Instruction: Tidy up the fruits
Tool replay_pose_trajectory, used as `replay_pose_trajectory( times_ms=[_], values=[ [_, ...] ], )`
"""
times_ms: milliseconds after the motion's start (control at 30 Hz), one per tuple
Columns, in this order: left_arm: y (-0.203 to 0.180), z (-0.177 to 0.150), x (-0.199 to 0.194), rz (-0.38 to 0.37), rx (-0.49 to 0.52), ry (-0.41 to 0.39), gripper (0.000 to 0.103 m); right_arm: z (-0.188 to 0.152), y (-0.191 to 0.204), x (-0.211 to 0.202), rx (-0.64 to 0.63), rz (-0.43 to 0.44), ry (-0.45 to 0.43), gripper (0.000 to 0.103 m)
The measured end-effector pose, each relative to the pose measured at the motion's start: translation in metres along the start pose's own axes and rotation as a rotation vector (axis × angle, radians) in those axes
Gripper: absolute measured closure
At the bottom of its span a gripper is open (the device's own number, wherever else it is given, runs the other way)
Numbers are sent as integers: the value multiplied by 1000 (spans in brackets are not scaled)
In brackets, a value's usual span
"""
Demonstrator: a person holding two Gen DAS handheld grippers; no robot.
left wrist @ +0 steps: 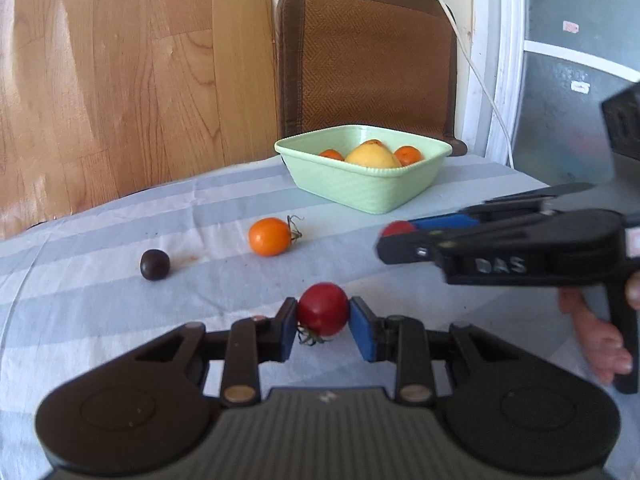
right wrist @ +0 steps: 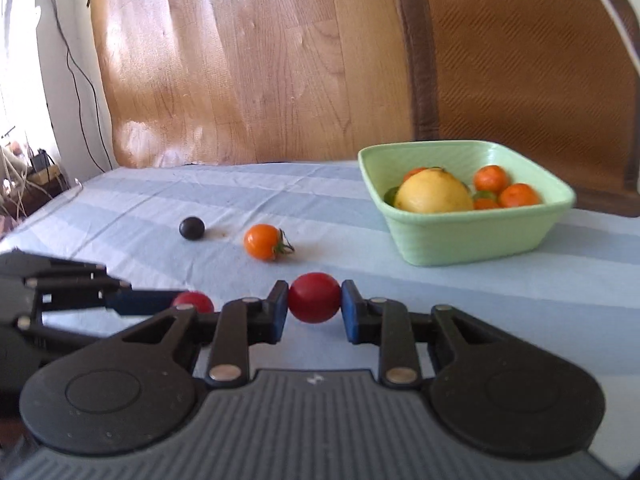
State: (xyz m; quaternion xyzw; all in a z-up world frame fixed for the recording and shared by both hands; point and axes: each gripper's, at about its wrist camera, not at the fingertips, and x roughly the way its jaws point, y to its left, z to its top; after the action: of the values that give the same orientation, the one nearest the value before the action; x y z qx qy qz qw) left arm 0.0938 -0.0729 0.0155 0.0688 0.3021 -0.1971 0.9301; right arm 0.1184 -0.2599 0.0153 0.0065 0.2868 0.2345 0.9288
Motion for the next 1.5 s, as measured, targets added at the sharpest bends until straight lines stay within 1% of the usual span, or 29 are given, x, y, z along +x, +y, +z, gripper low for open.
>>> replay_pose_trajectory(
  times_ms=[100, 200, 233, 267, 300, 367, 400, 467, 667, 800, 867, 933, 967, 1033, 1067, 1133, 1167, 1267, 1333, 1433, 1500],
  values=[
    [-4, -1, 1, 17, 24, 7, 74, -12, 2, -10, 11, 1, 4, 72],
    [-6, -1, 5, 27, 38, 38, 73, -16, 5, -6, 4, -7, 32, 71],
    [-6, -1, 5, 36, 40, 40, 67, -15, 8, -5, -9, -14, 31, 70],
    [-6, -1, 4, 46, 39, 41, 59, -16, 11, -3, -24, -17, 41, 60],
    [-5, -2, 1, 59, 38, 34, 57, -17, 13, -2, -34, -29, 47, 55],
    [-2, -4, -6, 48, 34, 14, 46, -18, 16, -3, -53, -31, 42, 54],
    [0, -6, -10, 40, 28, 4, 46, -19, 16, -3, -56, -25, 43, 51],
    [0, -8, -13, 35, 29, 1, 46, -20, 16, -3, -58, -19, 41, 49],
    [-1, -4, -9, 43, 44, 2, 46, -20, 17, -4, -54, -42, 34, 49],
    [-2, 0, -5, 42, 64, -3, 48, -22, 11, -7, -12, -44, 24, 49],
    [-3, 0, -2, 40, 75, 7, 53, -22, 10, -8, -7, -38, 26, 49],
    [-4, -1, 2, 36, 84, 21, 55, -24, 13, -10, -23, -32, 24, 49],
    [-5, -1, 3, 27, 90, 25, 59, -24, 14, -10, -28, -34, 23, 49],
    [-7, -2, 4, 20, 103, 22, 63, -23, 13, -9, -25, -33, 28, 50],
    [-7, -2, 5, 18, 108, 23, 66, -23, 12, -9, -22, -32, 32, 50],
    [-9, -2, 6, 6, 118, 22, 74, -24, 14, -9, -27, -39, 30, 59],
    [-10, -2, 6, 9, 123, 18, 74, -24, 14, -9, -29, -40, 31, 72],
    [-10, -2, 4, 3, 129, 6, 74, -24, 13, -11, -8, -37, 13, 72],
    [-7, 4, 2, -23, 112, -11, 74, -22, 6, -14, 25, -19, -4, 72],
    [-2, 26, 3, -77, 70, -39, 74, -12, -11, -18, 95, 14, -36, 72],
    [0, 47, 8, -107, 40, -49, 74, 3, -27, -21, 133, 0, -80, 72]
  ],
)
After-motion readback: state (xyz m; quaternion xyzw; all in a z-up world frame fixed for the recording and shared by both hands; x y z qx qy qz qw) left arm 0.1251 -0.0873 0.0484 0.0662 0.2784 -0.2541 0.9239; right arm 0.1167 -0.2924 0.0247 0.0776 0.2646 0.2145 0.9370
